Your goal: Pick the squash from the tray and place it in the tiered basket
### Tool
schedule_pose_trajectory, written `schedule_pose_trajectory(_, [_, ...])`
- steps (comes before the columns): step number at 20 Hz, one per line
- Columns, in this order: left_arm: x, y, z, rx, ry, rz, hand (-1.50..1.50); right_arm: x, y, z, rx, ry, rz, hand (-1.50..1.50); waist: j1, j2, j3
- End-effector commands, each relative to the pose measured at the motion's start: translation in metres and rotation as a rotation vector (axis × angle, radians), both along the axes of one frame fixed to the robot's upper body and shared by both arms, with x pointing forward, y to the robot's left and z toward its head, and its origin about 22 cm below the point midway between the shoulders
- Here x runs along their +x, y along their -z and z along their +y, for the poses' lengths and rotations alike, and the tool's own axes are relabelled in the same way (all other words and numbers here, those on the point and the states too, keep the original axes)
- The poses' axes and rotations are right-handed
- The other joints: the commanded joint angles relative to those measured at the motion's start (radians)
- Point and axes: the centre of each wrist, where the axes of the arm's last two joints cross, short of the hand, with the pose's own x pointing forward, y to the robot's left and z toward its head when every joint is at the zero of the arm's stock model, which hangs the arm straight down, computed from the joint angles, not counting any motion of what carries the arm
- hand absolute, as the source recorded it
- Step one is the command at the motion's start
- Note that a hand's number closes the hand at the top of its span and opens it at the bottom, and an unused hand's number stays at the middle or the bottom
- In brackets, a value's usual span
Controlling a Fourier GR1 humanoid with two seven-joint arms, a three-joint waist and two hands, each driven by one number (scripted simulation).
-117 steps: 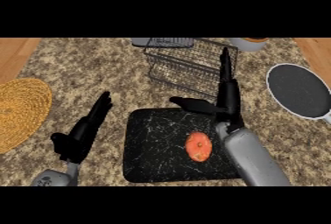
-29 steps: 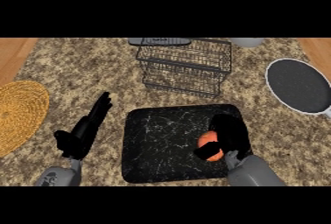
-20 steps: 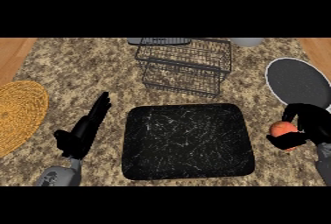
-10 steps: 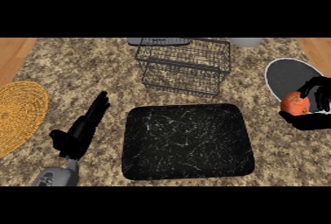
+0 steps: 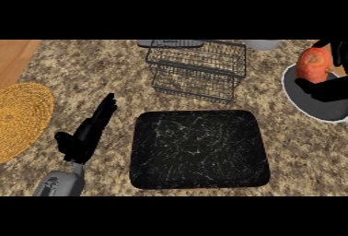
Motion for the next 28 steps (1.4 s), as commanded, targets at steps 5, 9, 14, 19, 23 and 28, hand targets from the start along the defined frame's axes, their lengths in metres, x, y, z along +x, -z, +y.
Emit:
schedule_pose_trajectory(5, [-0.002, 0.006, -0.007, -0.008, 0.021, 0.005, 0.00, 0.043, -0.070, 0.081, 0.031, -0.007, 0.049, 1.50, 0.018, 0.003, 0.000])
schedule_pose_trajectory(9, [-0.005, 0.006, -0.020, -0.007, 0.026, 0.006, 0.00, 0.079, -0.060, 0.113, 0.070, -0.013, 0.055, 1.50, 0.026, 0.007, 0.000])
schedule_pose_trajectory(14, [-0.005, 0.010, -0.014, 0.012, 0.017, -0.004, 0.00, 0.104, -0.053, 0.157, 0.035, -0.039, 0.100, 1.50, 0.030, 0.009, 0.000])
schedule_pose_trajectory(19, [-0.004, -0.007, -0.025, -0.001, 0.025, -0.017, 0.00, 0.125, -0.031, 0.181, 0.035, -0.080, 0.131, 1.50, 0.031, 0.009, 0.001])
schedule_pose_trajectory(23, [-0.007, 0.004, -0.005, -0.006, 0.023, -0.016, 0.00, 0.140, -0.016, 0.190, 0.038, -0.094, 0.147, 1.50, 0.031, 0.012, 0.000])
schedule_pose_trajectory(28, [-0.007, 0.012, -0.016, 0.005, 0.009, -0.004, 0.00, 0.143, -0.008, 0.217, 0.121, -0.125, 0.154, 1.50, 0.031, 0.013, 0.000])
